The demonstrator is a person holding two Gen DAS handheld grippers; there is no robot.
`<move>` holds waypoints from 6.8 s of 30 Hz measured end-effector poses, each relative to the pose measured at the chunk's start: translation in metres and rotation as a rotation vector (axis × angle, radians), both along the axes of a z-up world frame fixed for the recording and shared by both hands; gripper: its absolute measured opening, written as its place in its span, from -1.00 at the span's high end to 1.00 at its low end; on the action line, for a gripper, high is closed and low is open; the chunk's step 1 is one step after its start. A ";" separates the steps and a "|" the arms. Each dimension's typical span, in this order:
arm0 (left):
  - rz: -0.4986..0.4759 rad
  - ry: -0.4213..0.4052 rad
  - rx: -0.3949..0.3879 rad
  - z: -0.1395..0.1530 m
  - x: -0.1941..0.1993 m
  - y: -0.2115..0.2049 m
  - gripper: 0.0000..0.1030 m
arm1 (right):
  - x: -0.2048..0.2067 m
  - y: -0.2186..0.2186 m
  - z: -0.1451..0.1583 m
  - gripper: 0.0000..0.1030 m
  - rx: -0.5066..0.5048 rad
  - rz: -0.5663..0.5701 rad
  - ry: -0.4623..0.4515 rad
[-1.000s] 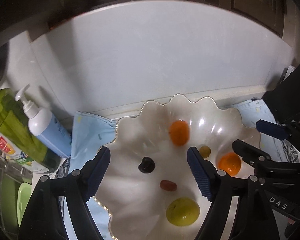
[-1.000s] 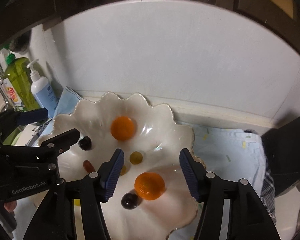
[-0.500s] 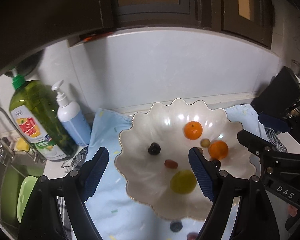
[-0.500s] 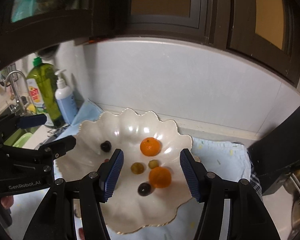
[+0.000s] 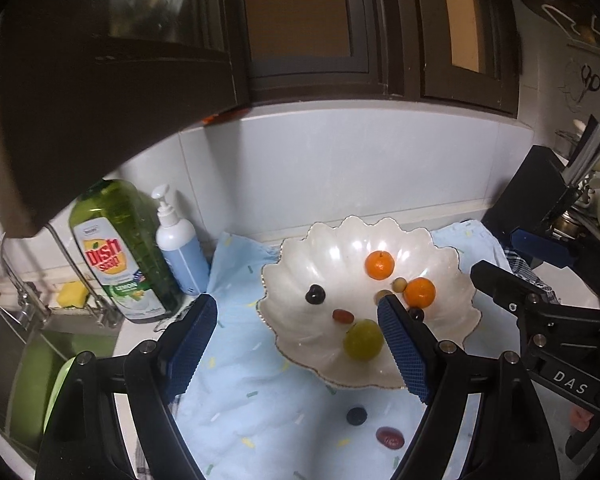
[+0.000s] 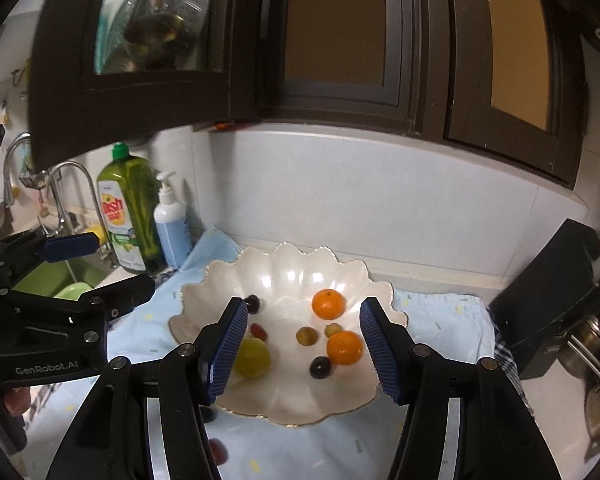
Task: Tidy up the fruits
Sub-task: 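Withdraw both tools toward the dark plum and red date on the cloth, then grasp the red date with the right gripper while the left gripper grasps the dark plum, then lift the red date and dark plum and carry them over the white bowl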
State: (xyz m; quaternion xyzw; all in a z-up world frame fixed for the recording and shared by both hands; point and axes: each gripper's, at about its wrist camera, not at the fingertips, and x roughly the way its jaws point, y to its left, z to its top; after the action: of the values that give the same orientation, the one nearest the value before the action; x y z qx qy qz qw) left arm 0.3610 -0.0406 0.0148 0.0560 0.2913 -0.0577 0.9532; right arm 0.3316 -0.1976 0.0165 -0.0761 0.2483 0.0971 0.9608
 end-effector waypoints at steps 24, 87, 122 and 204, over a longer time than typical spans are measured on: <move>-0.070 -0.056 0.008 -0.014 -0.077 0.034 -0.64 | -0.081 0.034 -0.012 -0.16 0.016 0.005 -0.090; -0.625 0.248 0.078 -0.154 0.010 -0.012 0.23 | -0.030 0.049 -0.156 0.42 0.026 -0.042 0.351; -0.551 0.264 0.016 -0.137 0.001 -0.004 0.61 | -0.035 0.046 -0.144 0.66 0.063 -0.004 0.332; -0.208 0.164 -0.067 -0.050 0.138 -0.036 0.61 | 0.130 -0.016 -0.058 0.65 0.047 -0.123 0.164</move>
State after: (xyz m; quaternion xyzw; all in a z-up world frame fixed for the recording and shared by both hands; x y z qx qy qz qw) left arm 0.4989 -0.0763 -0.0349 0.0494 0.3586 -0.1704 0.9165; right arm 0.4619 -0.2136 -0.0414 -0.0299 0.3280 0.0498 0.9429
